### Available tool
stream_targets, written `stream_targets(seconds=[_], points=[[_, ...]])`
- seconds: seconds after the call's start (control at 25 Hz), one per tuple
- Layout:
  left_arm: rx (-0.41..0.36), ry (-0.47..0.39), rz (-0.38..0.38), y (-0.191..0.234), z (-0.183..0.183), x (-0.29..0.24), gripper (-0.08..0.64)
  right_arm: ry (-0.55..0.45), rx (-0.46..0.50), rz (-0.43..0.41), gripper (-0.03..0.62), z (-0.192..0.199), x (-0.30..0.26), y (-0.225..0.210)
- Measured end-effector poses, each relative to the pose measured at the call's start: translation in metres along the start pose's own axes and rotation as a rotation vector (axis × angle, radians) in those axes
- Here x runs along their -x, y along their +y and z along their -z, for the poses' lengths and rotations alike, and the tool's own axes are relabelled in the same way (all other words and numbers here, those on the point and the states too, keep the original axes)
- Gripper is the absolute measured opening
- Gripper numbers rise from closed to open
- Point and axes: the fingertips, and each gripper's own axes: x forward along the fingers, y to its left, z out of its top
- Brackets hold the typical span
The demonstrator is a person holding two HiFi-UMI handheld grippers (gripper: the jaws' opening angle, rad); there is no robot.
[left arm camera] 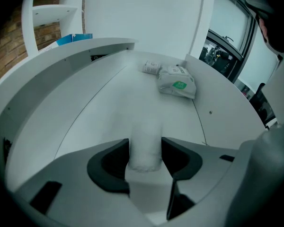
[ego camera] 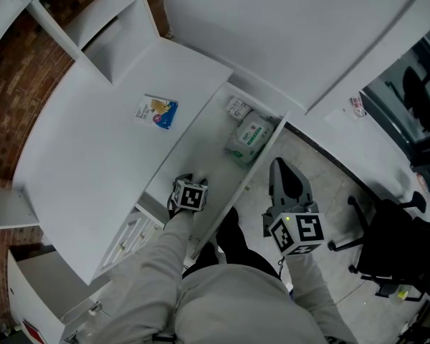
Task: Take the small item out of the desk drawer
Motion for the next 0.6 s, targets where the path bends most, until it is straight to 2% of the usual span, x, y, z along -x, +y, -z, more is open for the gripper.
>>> stream_targets(seconds=[0.24, 0.6], points=[[0.014, 0.018, 0.016, 0.001, 0.001, 0.006, 0.202, 0.003, 0.003, -0.007, 0.028, 0.000, -0.003, 0.005], [-0.004, -0.086, 0.029, -0.007, -0.028, 0.029, 0.198, 0.002, 0.001, -0.023, 0.028, 0.000, -0.006, 0.012]])
